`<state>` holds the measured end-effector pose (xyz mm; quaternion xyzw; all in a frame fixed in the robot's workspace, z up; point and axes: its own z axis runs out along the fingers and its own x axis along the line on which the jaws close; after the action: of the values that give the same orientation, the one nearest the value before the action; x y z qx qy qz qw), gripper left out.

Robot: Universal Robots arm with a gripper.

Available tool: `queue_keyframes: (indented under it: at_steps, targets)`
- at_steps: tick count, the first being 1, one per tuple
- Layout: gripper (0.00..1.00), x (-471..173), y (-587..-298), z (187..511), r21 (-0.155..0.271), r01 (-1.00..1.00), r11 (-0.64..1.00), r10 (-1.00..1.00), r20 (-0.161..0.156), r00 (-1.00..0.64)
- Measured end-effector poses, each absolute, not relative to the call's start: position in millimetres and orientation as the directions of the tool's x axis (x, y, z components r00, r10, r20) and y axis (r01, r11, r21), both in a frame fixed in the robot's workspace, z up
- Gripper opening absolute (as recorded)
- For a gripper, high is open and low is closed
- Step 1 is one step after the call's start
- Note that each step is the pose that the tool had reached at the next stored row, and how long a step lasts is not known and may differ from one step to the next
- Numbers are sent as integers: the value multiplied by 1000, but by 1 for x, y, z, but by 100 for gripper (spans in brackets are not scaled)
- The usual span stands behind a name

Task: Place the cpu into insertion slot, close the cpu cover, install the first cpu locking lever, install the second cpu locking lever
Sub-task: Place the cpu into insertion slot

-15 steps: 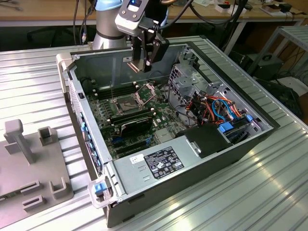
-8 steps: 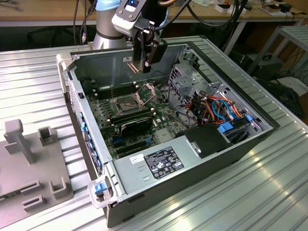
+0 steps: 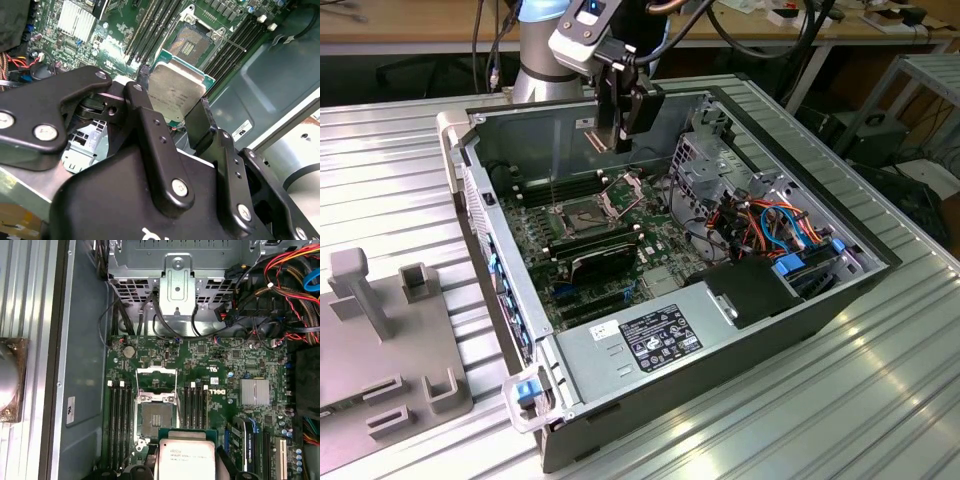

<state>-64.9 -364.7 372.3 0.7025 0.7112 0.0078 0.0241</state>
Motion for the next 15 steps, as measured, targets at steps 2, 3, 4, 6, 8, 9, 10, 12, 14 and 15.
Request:
queue_keyframes:
  at_steps: [2, 3, 4, 6, 8, 9, 10, 12, 14, 15]
  targets:
    - [54, -65, -365, 372, 45, 999, 13, 1000, -23, -12]
    - [54, -65, -365, 372, 45, 999, 13, 1000, -23, -12]
    - [54, -65, -365, 372, 45, 999, 13, 1000, -23, -12]
    - [54, -65, -365, 372, 45, 999, 12, 1000, -23, -11]
    - [54, -65, -365, 372, 45, 999, 12, 1000, -23, -11]
    - [54, -65, -365, 372, 45, 999, 12, 1000, -23, -11]
    - [54, -65, -365, 372, 45, 999, 12, 1000, -23, -11]
    - [54, -65, -364, 372, 45, 999, 11, 1000, -23, -10]
    - [54, -65, -363, 371, 45, 999, 10, 1000, -23, -9]
    - [54, -65, -362, 371, 45, 999, 8, 1000, -23, -7]
